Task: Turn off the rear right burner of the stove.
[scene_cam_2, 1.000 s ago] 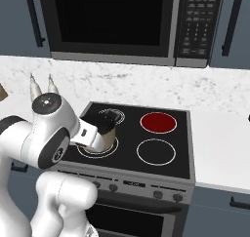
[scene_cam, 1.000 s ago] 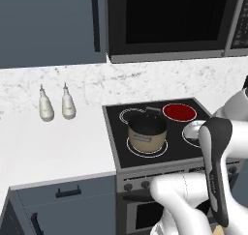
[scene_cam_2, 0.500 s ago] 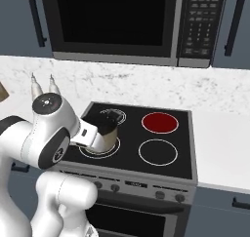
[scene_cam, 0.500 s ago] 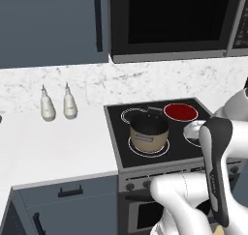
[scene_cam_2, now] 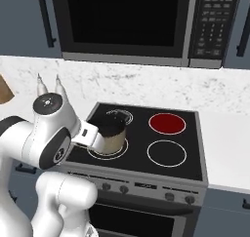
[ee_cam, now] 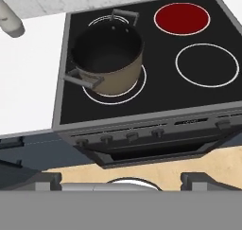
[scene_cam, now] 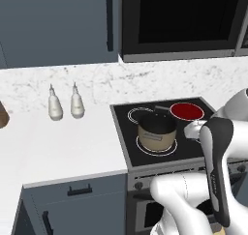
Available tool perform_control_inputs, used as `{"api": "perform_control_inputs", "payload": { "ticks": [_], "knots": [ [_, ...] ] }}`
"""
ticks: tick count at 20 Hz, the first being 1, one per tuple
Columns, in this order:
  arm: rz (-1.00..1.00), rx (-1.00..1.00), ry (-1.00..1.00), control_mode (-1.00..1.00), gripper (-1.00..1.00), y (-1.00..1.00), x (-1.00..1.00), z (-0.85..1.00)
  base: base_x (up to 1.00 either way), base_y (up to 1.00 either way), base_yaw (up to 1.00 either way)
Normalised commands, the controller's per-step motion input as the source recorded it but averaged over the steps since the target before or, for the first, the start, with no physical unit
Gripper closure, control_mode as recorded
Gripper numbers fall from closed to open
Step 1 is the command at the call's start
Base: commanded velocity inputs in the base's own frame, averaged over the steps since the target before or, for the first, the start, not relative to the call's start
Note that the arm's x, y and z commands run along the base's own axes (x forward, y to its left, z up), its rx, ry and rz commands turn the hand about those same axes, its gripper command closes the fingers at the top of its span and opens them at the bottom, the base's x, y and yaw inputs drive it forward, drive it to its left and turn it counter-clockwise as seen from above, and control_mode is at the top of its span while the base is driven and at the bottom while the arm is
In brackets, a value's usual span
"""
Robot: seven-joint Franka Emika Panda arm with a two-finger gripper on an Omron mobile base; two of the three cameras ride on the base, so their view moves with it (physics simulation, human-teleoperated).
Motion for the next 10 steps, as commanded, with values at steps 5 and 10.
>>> {"api": "perform_control_inputs", "payload": {
  "ticks": [5,10],
  "knots": [
    [0.0,0.0,0.0,1.0,-1.0,0.0,0.0,0.0,0.0,0.5,0.0],
    [0.0,0.0,0.0,1.0,-1.0,0.0,0.0,0.0,0.0,0.48,0.0]
  ]
}}
